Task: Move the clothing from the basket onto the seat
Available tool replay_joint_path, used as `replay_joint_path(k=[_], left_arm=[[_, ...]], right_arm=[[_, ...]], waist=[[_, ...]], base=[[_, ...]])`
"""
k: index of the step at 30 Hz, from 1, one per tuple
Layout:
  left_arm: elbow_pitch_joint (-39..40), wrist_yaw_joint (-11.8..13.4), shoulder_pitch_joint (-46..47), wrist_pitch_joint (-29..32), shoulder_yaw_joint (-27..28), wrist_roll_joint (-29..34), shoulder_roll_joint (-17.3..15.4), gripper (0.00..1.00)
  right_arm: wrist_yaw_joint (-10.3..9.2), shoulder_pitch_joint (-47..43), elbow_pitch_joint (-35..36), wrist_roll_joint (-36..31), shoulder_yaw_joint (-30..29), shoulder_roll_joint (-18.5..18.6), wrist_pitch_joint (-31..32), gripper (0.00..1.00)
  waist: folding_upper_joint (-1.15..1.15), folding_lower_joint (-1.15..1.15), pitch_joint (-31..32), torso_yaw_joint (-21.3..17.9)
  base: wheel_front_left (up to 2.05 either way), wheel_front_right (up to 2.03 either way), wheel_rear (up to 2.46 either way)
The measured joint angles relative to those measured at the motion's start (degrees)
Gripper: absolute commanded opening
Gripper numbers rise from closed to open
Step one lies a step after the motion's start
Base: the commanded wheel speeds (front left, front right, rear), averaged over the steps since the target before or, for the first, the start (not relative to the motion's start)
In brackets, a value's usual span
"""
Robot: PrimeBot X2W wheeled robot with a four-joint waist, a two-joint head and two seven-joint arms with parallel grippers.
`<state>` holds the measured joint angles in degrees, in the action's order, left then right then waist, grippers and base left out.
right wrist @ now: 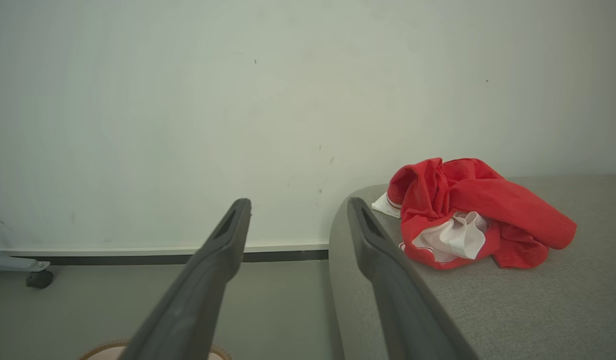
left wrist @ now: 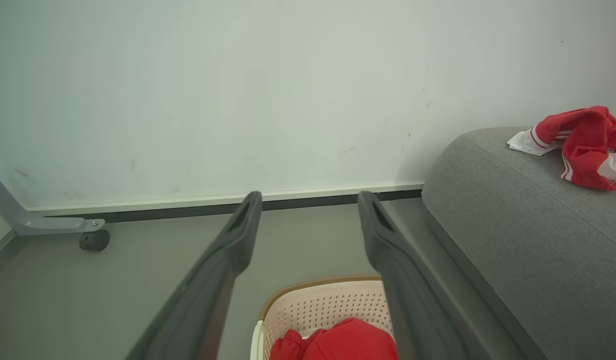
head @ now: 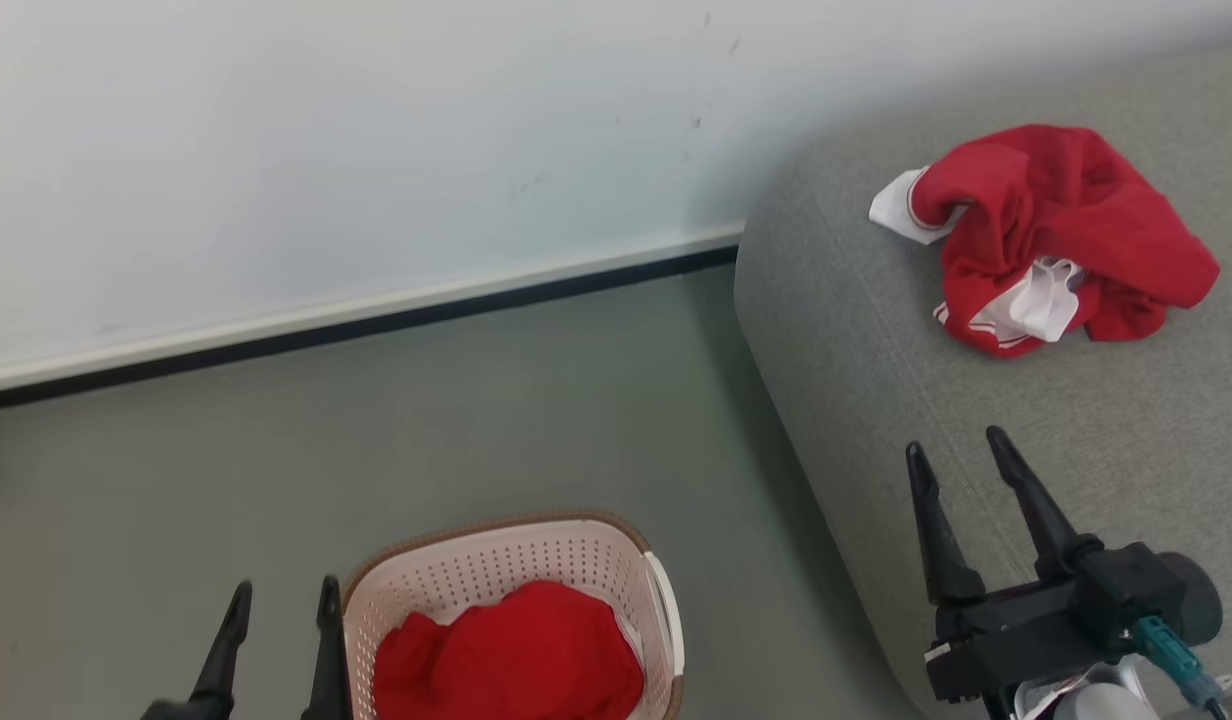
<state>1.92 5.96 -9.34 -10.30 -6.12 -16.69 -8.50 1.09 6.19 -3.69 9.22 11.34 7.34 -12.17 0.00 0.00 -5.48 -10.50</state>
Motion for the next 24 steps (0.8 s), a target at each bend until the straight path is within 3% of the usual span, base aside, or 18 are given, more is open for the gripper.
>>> replay_joint_path(k=[11,24], left_arm=[[-6.21,-3.03,11.16,4.24,-5.93,2.8,-0.2,1.0],[-20.83,-6.16,23.95,9.25,-11.54,6.7,0.91,1.0]], right_arm=[[-0.63,2.85,2.24,0.01,-2.21,0.94,-0.01,1.0],[-1.19,11.27,5.35,0.0,-3.44,1.13,-0.03,1.0]], waist=[[0.0,0.01,-7.47,-0.07],[0.01,0.01,-18.27,0.23]], base=[[0.0,0.0,0.0],[0.0,0.0,0.0]])
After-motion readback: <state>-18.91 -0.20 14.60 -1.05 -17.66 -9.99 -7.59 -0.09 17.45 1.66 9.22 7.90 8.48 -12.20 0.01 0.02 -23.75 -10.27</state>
